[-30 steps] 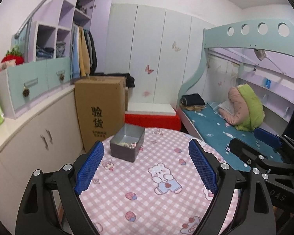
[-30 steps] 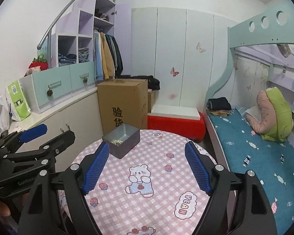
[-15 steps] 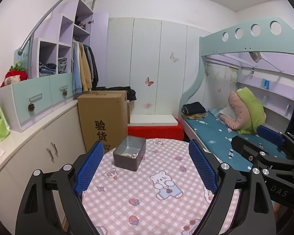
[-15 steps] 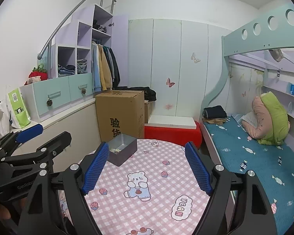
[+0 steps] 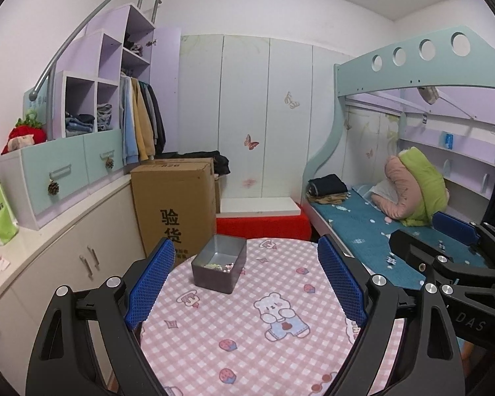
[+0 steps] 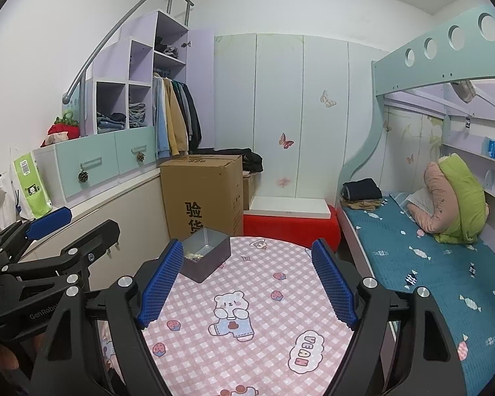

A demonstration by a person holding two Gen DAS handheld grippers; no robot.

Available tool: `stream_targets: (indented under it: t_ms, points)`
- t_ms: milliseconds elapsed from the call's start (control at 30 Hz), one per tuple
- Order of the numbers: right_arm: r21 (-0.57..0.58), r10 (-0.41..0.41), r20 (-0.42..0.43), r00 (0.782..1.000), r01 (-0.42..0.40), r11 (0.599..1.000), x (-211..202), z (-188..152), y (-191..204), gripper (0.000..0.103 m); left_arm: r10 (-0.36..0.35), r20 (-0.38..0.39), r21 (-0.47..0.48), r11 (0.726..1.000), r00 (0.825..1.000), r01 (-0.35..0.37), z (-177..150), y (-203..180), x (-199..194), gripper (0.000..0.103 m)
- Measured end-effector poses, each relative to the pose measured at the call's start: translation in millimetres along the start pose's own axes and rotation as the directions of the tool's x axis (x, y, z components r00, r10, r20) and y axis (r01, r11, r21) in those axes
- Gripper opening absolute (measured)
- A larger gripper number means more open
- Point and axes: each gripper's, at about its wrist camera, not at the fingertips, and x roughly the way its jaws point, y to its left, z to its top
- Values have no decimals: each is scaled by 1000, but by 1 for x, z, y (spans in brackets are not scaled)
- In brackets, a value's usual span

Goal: Organize jewelry

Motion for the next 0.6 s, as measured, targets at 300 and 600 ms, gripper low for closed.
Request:
stream_targets:
  t_ms: [300,600]
  points:
    - [1,-1,2,1000,1,1000,0,1,-1,78,4,18,15,1000,1000,-4,1,-1,1,86]
    - [2,0,0,1000,0,1000,2,1,0,78,11,21,22,1000,1000,-11,0,-2,4,86]
